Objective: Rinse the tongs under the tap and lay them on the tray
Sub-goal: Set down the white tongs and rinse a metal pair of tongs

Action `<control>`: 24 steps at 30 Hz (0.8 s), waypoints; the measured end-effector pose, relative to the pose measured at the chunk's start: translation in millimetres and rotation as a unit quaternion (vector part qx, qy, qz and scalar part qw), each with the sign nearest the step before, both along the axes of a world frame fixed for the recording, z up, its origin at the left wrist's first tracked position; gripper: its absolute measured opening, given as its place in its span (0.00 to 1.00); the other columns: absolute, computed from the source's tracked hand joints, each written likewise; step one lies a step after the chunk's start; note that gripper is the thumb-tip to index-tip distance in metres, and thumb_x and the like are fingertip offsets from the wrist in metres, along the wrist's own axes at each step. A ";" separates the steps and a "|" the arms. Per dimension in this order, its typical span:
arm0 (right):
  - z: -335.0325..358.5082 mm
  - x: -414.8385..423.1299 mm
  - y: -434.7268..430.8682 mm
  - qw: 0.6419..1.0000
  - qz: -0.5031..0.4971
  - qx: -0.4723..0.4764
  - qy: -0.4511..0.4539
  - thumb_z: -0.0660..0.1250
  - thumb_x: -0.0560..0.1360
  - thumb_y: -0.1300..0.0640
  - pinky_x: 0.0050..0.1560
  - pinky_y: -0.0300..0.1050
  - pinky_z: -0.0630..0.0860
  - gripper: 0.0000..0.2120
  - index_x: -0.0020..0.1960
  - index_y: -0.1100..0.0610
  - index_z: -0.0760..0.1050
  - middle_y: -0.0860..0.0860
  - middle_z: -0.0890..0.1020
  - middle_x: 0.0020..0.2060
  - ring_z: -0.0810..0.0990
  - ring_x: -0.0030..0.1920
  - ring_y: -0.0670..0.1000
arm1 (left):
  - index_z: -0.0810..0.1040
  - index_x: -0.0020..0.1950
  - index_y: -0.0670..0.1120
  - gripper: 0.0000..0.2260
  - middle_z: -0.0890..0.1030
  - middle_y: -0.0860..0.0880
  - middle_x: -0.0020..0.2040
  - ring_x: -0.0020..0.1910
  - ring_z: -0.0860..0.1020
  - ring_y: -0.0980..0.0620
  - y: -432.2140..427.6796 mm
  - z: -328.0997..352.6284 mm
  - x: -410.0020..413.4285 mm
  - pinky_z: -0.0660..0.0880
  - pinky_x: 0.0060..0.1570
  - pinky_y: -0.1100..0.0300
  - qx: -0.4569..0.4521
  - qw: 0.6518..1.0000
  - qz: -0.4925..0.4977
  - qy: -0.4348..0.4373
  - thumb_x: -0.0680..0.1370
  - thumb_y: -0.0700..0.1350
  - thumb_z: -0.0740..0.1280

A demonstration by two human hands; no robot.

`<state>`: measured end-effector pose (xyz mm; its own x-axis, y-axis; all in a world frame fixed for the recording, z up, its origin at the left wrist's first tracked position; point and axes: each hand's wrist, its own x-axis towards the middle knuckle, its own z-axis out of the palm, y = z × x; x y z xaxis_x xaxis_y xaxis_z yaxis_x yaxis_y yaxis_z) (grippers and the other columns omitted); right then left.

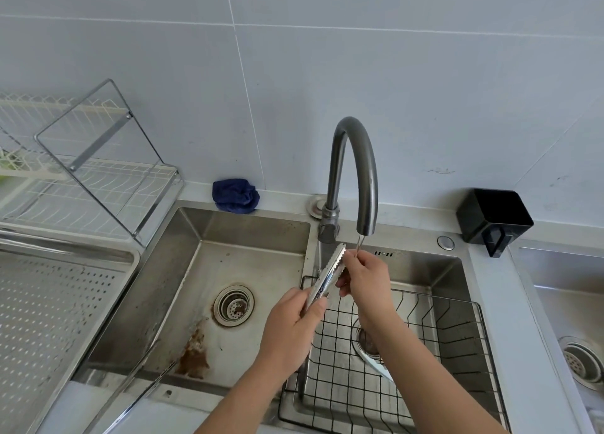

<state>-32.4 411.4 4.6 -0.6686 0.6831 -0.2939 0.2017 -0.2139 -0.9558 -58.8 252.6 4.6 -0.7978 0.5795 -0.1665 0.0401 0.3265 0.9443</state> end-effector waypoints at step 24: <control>-5.1 13.9 -4.7 0.998 0.022 0.000 0.065 0.62 0.80 0.69 0.30 0.43 0.79 0.16 0.46 0.55 0.86 0.52 0.87 0.38 0.79 0.30 0.50 | 0.81 0.44 0.43 0.15 0.75 0.57 0.32 0.32 0.79 0.44 -16.0 1.8 -11.3 0.72 0.28 0.59 -0.037 0.999 -0.005 0.028 0.81 0.54 0.66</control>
